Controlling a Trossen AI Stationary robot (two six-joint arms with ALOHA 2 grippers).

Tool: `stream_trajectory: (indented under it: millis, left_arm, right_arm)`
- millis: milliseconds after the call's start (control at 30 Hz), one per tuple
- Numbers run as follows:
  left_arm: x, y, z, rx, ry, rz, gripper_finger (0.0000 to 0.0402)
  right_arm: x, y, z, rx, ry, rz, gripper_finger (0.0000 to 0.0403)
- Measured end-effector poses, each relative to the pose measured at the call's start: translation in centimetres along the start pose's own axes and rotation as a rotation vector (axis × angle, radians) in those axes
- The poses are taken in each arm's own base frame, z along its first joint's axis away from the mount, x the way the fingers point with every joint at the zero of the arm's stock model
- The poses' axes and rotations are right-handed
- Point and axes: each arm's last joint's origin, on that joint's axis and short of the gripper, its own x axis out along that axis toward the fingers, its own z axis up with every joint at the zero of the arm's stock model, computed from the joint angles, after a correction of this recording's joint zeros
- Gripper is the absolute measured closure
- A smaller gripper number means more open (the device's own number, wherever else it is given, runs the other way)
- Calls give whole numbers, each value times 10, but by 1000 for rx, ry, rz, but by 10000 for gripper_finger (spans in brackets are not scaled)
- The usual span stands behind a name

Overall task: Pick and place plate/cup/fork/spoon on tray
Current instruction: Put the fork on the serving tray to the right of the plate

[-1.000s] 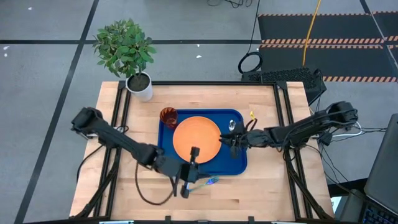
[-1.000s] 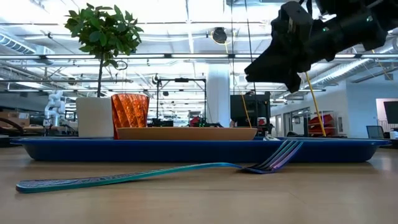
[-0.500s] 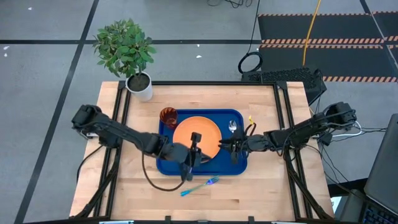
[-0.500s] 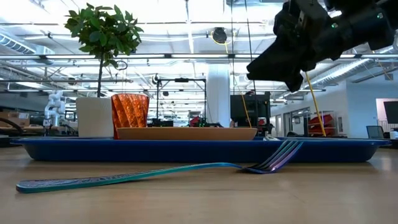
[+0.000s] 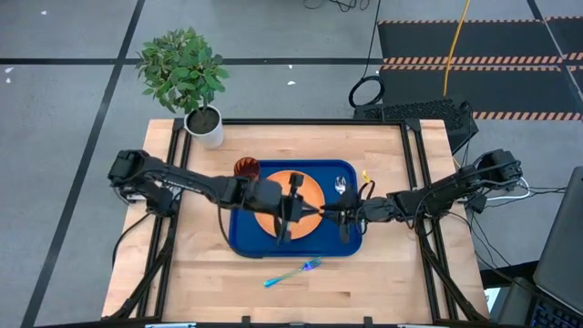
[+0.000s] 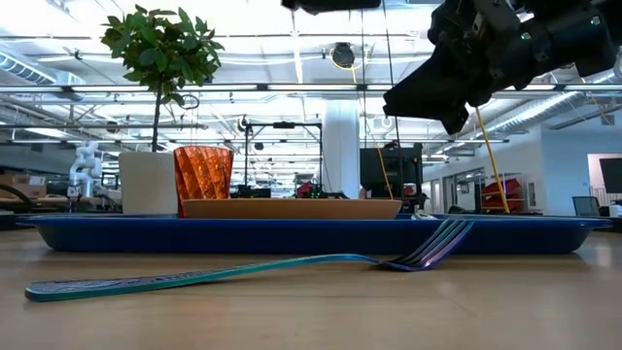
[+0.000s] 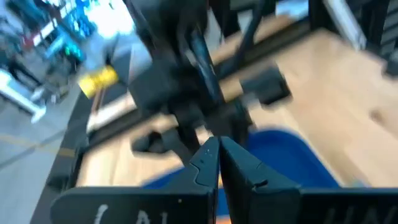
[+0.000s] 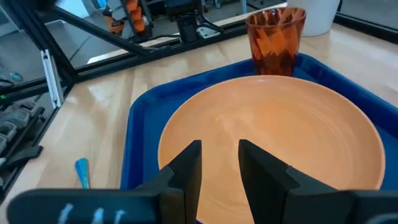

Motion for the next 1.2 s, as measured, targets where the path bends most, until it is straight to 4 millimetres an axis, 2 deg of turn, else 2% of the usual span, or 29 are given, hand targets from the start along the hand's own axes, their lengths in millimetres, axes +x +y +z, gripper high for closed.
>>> stream_trajectory:
  millis: [233,467,667,900,1200]
  left_arm:
    - [0,26,7,-82,-199,-6,382]
    - [-5,32,23,-95,-380,33,382]
    - [-12,22,37,-114,-456,20,382]
    - [-14,7,44,-62,-476,-8,382]
    - [-16,-5,49,-26,-488,-29,382]
  right_arm:
    - [2,-5,0,71,-6,-34,303]
    - [8,-7,-9,144,37,-65,303]
    - [16,-8,-20,301,63,-87,303]
    - [23,-13,-29,292,93,-120,303]
    - [29,-12,-28,325,21,-115,303]
